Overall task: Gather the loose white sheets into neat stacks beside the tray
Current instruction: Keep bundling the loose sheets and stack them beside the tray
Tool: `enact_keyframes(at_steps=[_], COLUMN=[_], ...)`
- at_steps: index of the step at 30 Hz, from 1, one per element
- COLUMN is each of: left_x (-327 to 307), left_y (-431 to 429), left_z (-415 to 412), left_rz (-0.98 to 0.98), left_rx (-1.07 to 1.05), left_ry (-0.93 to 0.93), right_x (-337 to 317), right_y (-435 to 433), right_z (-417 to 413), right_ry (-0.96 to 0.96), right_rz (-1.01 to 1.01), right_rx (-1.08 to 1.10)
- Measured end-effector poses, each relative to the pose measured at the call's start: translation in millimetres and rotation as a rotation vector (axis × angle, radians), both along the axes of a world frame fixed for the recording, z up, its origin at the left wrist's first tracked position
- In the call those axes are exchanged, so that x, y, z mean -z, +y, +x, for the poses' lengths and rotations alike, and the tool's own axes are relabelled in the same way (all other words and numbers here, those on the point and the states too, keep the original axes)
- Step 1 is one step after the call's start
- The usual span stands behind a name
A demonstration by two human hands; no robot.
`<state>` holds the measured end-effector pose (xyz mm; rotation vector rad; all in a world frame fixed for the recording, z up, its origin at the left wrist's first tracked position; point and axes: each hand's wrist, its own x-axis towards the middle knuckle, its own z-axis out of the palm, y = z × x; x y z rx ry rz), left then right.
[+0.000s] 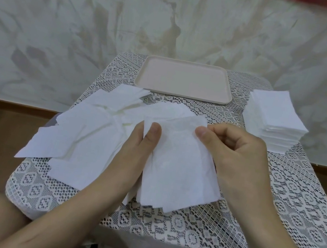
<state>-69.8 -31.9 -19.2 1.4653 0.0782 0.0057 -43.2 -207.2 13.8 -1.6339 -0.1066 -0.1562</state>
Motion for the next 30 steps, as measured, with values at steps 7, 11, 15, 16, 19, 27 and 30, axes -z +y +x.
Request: enact_keyframes(at_steps=[7, 11, 15, 16, 19, 27, 30], left_x=[3.4, 4.8, 2.7, 2.2, 3.1, -2.8, -1.2], left_y=[0.9, 0.5, -0.6, -0.8, -0.7, -3.5, -3.3], left_z=[3.4, 3.3, 2.2, 2.0, 1.7, 1.0, 0.5], left_rz=[0.011, 0.012, -0.004, -0.012, -0.020, -0.028, -0.040], left_rx=[0.000, -0.015, -0.037, -0.037, -0.038, 0.009, 0.047], left_ry=[-0.005, -0.017, -0.012, -0.010, 0.001, -0.024, -0.037], right_x=[3.8, 3.9, -0.1, -1.3, -3.1, -0.1, 1.7], right_y=[8.0, -0.5, -12.0, -13.0, -14.8, -9.0, -8.5], right_z=[-0.7, 1.1, -1.8, -2.9, -4.9, -10.0, -10.1], right_ry=[-0.018, 0.020, 0.075, 0.103, 0.183, 0.254, 0.250], right_rz=[-0.036, -0.156, -0.218, -0.208, -0.145, -0.017, -0.037], right_rx=[0.011, -0.004, -0.081, -0.098, -0.131, -0.170, -0.174])
